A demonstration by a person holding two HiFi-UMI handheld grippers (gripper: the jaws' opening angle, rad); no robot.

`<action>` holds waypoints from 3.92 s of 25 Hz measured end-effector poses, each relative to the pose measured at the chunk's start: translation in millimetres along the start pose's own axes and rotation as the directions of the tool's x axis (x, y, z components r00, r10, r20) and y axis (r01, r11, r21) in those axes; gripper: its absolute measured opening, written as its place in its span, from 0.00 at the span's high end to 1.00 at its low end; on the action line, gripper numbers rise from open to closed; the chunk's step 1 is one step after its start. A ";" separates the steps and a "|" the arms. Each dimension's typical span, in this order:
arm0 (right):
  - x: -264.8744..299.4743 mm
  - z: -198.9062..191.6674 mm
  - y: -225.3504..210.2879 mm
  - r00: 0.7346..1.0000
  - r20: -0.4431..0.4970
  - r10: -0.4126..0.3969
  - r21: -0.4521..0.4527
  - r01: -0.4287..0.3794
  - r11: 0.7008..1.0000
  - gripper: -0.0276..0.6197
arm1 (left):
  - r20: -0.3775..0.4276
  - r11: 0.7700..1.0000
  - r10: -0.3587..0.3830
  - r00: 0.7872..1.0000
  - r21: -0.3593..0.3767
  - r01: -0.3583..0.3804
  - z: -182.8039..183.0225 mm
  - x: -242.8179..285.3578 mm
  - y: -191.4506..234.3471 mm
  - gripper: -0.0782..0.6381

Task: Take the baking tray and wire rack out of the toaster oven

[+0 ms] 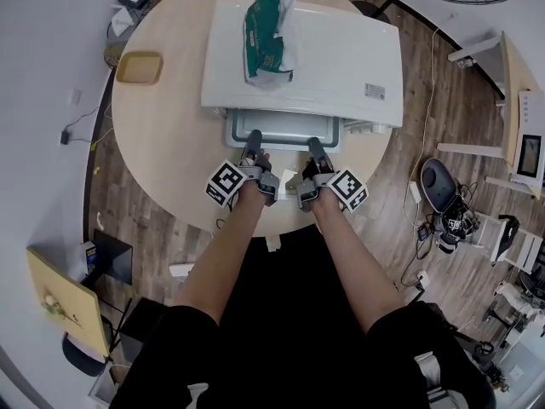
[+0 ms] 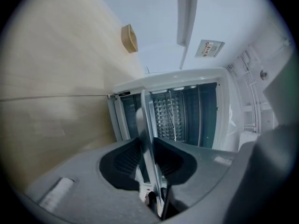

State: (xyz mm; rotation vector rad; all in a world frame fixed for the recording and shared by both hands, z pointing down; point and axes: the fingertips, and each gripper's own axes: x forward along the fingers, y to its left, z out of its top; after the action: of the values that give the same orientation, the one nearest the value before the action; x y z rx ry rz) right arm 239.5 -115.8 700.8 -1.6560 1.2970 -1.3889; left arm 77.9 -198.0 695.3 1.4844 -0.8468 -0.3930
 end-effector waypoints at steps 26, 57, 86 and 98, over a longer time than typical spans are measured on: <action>-76.9 -48.2 -11.2 1.000 0.013 0.021 0.090 -0.022 0.996 0.79 | -0.047 0.984 -0.043 0.998 -0.172 0.034 -27.6 -82.3 15.0 0.79; -87.8 -72.2 8.8 0.897 -0.418 0.146 -0.045 -0.180 0.983 0.79 | 0.308 0.977 -0.009 0.951 -0.200 0.074 -41.9 -171.7 15.4 0.79; -49.3 -216.8 80.0 0.740 -0.662 0.119 -0.100 -0.244 0.965 0.79 | 0.534 0.959 0.030 0.845 -0.255 0.127 58.8 -284.6 51.7 0.78; -12.7 -293.8 110.0 0.753 -0.650 0.104 -0.101 -0.220 0.970 0.79 | 0.502 0.958 0.039 0.864 -0.264 0.111 143.7 -309.9 77.3 0.78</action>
State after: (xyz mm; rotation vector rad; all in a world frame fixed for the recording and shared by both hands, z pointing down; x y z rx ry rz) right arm -73.1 -101.8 674.9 -1.1410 1.9398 -1.8624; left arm -249.0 -73.9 674.3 1.1377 -1.1197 -0.9237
